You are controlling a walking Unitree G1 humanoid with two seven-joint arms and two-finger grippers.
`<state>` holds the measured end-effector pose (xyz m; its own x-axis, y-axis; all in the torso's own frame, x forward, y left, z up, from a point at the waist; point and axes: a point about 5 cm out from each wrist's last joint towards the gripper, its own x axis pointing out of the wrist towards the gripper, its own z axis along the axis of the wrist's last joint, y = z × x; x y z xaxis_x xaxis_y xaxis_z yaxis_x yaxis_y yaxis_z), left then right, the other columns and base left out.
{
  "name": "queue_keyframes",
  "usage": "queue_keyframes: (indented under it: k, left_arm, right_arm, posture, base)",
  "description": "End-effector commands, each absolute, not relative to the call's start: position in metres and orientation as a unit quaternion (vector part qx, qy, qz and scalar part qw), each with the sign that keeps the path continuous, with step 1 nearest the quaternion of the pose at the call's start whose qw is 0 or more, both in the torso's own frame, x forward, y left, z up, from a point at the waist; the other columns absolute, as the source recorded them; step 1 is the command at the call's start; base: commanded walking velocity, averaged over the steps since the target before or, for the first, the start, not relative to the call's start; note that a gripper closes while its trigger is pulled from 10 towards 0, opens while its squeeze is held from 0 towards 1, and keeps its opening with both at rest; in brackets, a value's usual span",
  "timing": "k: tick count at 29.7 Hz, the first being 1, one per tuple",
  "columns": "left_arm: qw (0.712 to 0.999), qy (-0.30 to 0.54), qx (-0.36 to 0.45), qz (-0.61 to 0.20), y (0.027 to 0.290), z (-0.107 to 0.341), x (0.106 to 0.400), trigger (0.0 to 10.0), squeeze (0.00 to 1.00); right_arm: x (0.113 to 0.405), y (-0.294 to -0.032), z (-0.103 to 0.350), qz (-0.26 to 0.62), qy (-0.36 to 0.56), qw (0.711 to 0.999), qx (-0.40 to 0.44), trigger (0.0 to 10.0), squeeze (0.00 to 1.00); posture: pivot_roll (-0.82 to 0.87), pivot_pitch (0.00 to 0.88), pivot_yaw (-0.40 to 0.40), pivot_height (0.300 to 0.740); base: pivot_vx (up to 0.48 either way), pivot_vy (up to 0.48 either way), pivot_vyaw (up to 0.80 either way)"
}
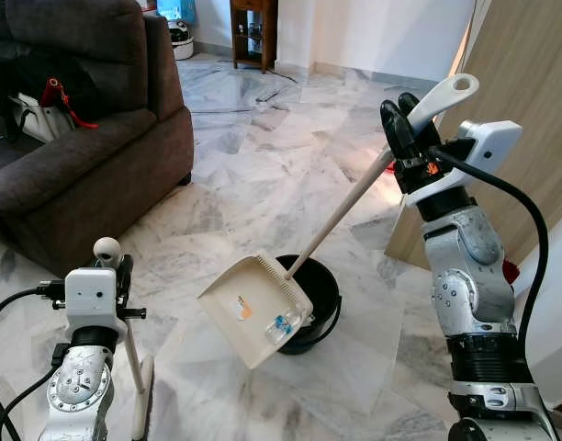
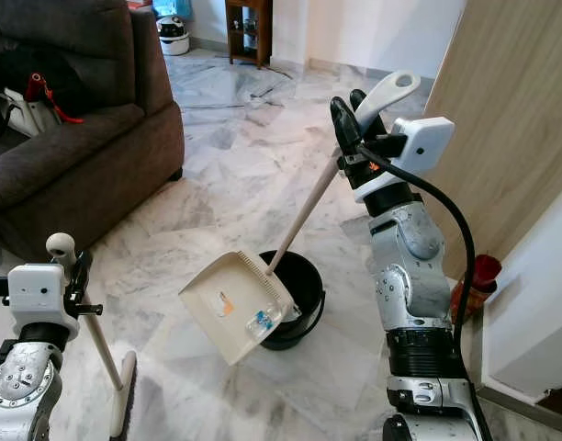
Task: Sweep floor
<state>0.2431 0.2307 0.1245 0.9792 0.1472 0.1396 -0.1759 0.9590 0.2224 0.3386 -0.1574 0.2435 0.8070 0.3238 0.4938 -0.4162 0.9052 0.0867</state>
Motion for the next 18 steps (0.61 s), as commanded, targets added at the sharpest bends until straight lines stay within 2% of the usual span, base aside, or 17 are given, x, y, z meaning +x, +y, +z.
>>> queue_keyframes:
  k: [1, 18]
  left_arm:
    - [0.985, -0.085, 0.123, 0.085, 0.2288, 0.1333, 0.2436, 10.0, 0.00]
    - [0.985, -0.085, 0.123, 0.084, 0.2284, 0.1334, 0.2442, 10.0, 0.00]
  right_arm:
    - [0.3318, -0.1568, 0.2638, 0.205, -0.286, 0.932, 0.090, 10.0, 0.00]
    - [0.3327, -0.1564, 0.2623, 0.205, -0.283, 0.933, 0.091, 10.0, 0.00]
  posture:
    - [0.06, 0.000, -0.011, 0.740]
    - [0.07, 0.000, -0.011, 0.740]
  base:
    - [0.274, 0.000, 0.00]
    - [0.279, 0.000, 0.00]
